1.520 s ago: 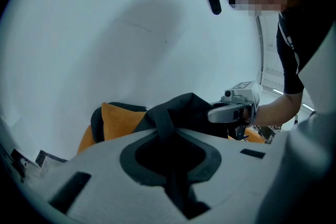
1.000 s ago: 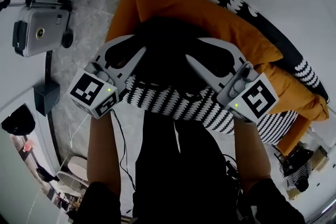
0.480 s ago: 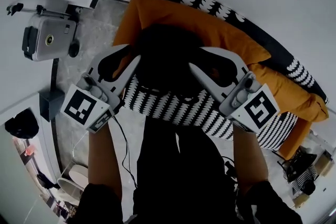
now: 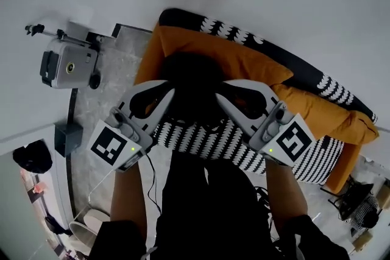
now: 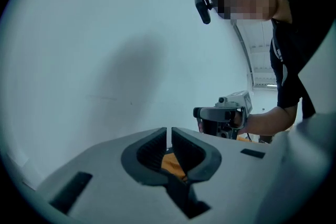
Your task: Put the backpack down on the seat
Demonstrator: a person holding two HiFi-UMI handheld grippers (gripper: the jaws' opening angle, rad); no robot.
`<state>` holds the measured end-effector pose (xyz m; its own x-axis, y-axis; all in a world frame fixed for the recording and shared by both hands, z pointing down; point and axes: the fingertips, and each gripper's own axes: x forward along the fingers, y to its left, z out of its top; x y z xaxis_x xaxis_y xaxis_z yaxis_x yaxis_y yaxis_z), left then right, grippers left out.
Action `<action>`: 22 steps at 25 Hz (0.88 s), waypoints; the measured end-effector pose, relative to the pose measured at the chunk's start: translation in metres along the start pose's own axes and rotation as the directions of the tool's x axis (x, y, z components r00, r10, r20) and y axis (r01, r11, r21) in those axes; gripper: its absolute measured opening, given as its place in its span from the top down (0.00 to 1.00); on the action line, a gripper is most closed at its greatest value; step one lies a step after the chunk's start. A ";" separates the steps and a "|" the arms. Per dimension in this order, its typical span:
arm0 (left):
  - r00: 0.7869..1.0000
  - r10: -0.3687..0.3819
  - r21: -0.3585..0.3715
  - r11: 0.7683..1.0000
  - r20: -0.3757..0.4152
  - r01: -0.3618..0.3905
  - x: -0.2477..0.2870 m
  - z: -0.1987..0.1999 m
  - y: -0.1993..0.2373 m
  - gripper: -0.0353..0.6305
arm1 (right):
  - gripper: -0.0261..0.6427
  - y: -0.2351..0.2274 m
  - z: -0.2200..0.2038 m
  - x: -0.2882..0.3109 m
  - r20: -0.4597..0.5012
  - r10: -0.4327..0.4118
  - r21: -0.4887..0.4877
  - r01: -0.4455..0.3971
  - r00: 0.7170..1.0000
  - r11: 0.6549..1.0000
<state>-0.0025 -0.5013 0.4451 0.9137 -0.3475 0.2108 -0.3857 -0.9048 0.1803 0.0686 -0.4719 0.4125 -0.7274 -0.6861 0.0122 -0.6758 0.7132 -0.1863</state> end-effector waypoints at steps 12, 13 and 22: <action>0.997 -0.001 0.051 0.999 0.083 -0.003 -0.020 0.074 -0.058 0.91 | 0.91 0.044 0.076 -0.047 0.085 0.092 -0.050 -0.088 0.992 0.995; 0.996 -0.001 0.050 0.999 0.091 -0.004 -0.023 0.079 -0.063 0.91 | 0.91 0.048 0.080 -0.052 0.091 0.098 -0.048 -0.094 0.991 0.994; 0.993 -0.020 0.041 0.999 0.116 0.015 -0.045 0.094 -0.110 0.91 | 0.91 0.086 0.097 -0.089 0.097 0.138 -0.054 -0.133 0.986 0.990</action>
<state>0.0106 -0.4086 0.3254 0.9299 -0.3557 0.0938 -0.3661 -0.9194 0.1438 0.0871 -0.3638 0.3000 -0.7988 -0.5917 -0.1088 -0.5782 0.8050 -0.1327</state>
